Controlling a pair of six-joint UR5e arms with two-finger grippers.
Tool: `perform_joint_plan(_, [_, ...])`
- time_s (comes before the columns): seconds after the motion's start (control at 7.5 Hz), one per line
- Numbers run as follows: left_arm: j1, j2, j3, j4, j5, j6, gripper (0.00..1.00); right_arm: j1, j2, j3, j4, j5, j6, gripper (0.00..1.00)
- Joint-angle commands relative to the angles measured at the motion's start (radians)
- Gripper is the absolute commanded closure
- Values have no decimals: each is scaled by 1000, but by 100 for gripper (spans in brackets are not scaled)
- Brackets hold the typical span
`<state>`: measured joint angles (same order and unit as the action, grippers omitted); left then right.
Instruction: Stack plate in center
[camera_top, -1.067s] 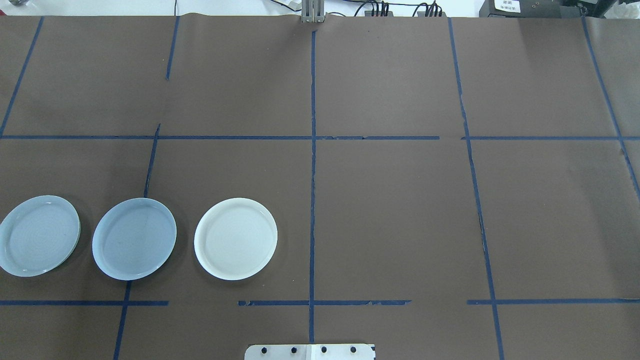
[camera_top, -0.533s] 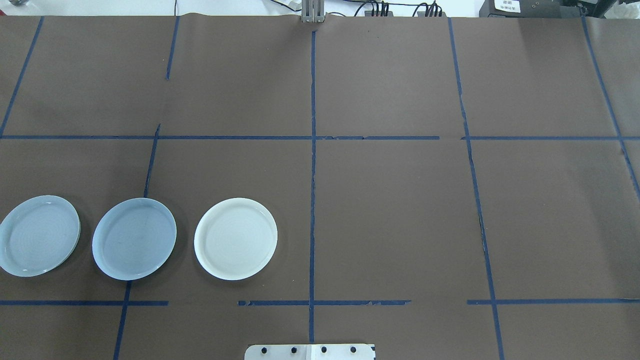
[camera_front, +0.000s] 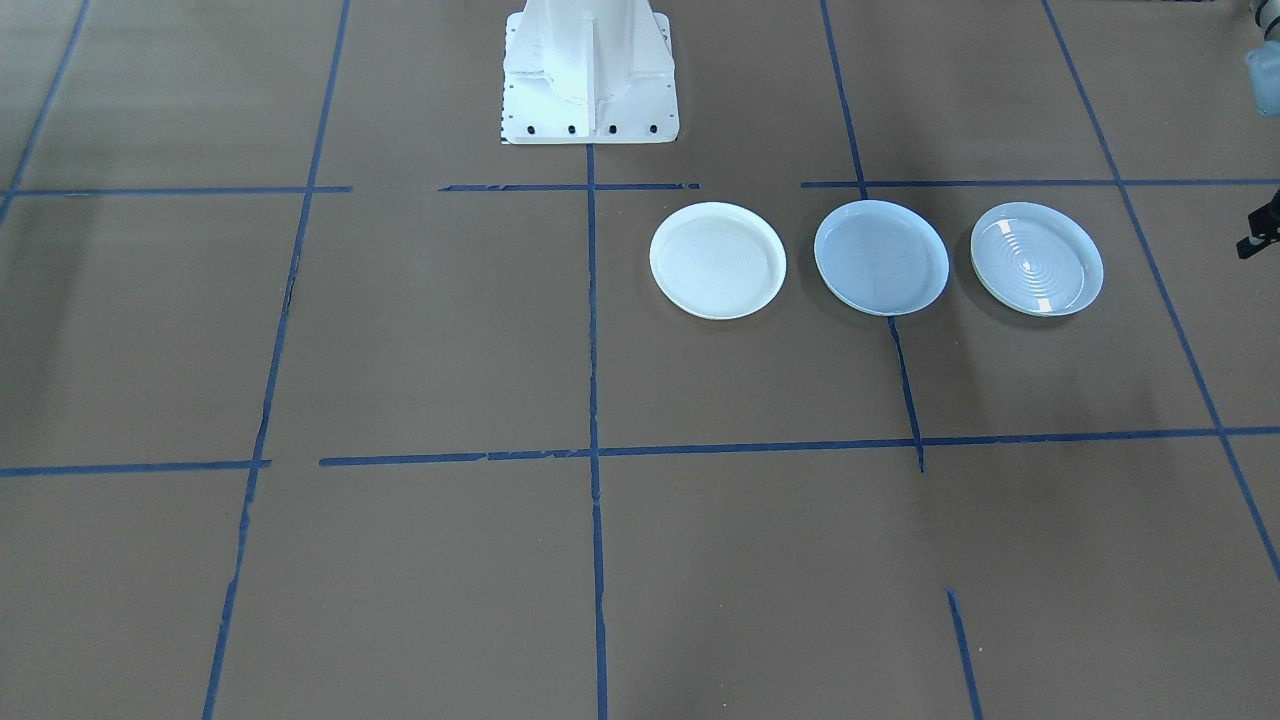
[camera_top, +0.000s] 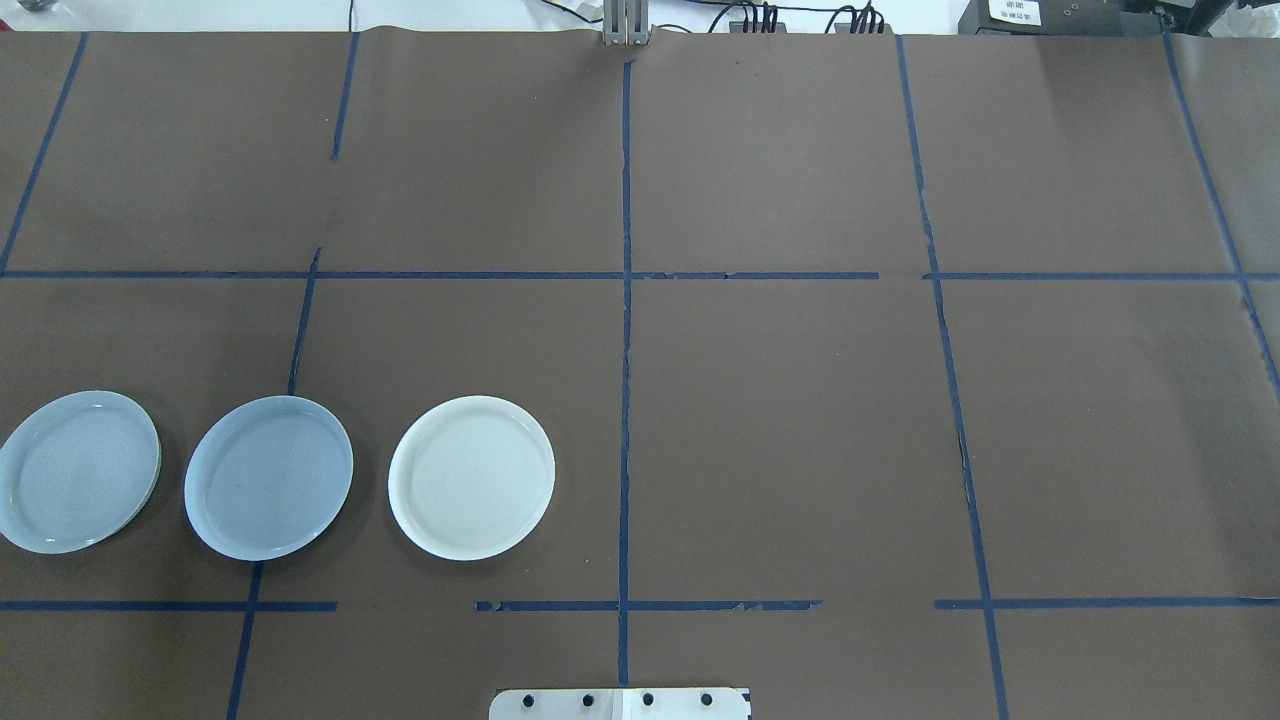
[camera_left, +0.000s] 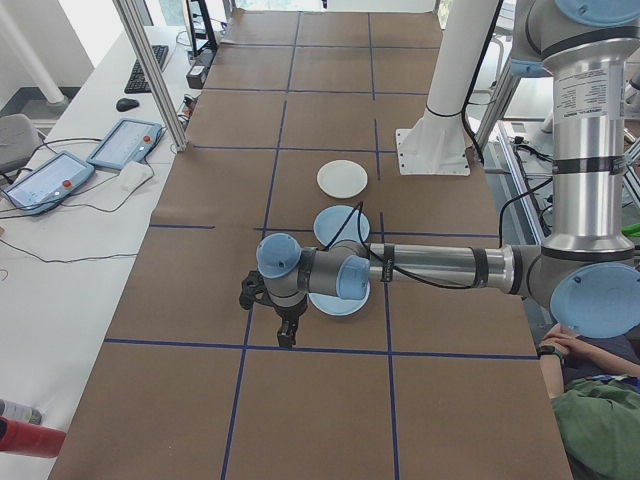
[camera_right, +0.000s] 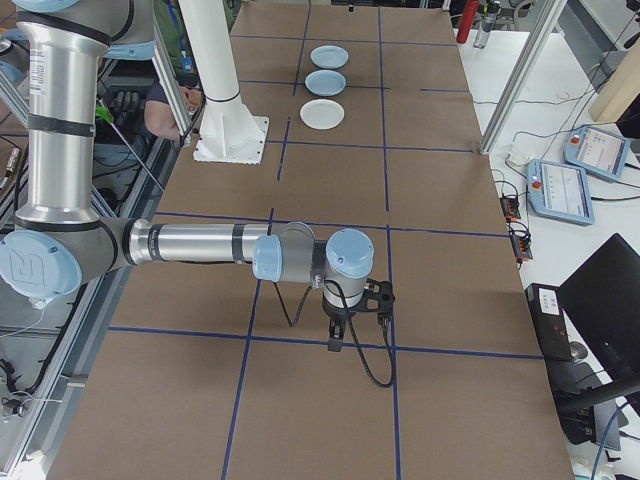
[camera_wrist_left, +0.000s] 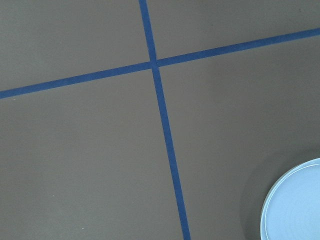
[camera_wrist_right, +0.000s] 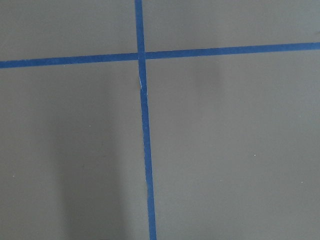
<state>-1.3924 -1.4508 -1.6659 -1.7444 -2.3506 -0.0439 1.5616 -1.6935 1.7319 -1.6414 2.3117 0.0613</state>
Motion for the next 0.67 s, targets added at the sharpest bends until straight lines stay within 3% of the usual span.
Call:
perform_joint_plan(0.0, [146, 56, 20, -239, 5, -236, 0, 0, 0, 0, 0, 0, 0, 0])
perform_joint_plan(0.4, [285, 67, 200, -658, 7, -488, 0, 0, 0, 0, 0, 0, 0, 0])
perform_joint_plan(0.53, [320, 66, 222, -711, 7, -535, 0, 0, 0, 0, 0, 0, 0, 0])
